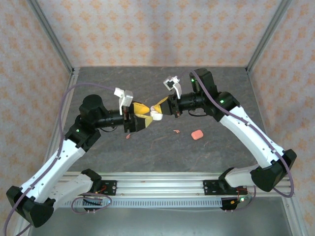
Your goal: Insert wireless bluetooth earbuds into charging case
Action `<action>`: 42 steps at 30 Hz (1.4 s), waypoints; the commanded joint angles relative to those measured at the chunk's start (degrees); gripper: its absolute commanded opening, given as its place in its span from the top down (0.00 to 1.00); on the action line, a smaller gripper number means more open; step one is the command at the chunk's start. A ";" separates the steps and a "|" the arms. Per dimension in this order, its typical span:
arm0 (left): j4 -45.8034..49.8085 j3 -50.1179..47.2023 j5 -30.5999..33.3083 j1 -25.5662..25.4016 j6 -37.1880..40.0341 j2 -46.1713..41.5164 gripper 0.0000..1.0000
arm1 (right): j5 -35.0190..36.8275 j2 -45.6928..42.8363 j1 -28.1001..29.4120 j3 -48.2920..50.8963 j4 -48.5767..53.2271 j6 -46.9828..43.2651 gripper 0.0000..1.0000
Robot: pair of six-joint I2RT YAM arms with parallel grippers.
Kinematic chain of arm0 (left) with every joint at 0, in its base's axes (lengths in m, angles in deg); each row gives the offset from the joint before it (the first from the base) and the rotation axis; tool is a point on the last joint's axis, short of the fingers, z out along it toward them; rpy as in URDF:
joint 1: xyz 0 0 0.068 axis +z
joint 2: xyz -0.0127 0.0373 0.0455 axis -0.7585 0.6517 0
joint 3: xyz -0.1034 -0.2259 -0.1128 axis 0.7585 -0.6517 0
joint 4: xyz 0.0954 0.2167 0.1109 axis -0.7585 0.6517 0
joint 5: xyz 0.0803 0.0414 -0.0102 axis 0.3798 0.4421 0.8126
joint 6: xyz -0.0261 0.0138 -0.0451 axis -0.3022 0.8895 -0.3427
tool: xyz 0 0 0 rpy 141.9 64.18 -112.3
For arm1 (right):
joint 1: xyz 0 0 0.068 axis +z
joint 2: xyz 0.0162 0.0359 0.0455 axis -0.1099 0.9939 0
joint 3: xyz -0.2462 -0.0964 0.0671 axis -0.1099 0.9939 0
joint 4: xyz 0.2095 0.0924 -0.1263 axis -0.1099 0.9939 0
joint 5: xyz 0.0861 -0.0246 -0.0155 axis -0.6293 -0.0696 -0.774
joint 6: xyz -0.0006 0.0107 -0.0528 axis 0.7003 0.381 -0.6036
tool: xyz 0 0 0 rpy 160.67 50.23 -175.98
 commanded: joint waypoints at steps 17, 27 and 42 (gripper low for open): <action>1.32 2.57 -3.02 -1.32 4.18 3.39 0.69 | -4.74 -0.14 0.19 0.45 -5.73 2.16 0.98; 7.69 2.94 3.16 -1.19 7.49 1.84 0.98 | -2.64 -0.20 0.18 1.39 -7.91 5.22 0.68; 20.37 -2.78 21.33 0.08 12.33 -9.52 1.00 | 19.37 -1.51 -1.99 7.40 -12.82 29.36 0.46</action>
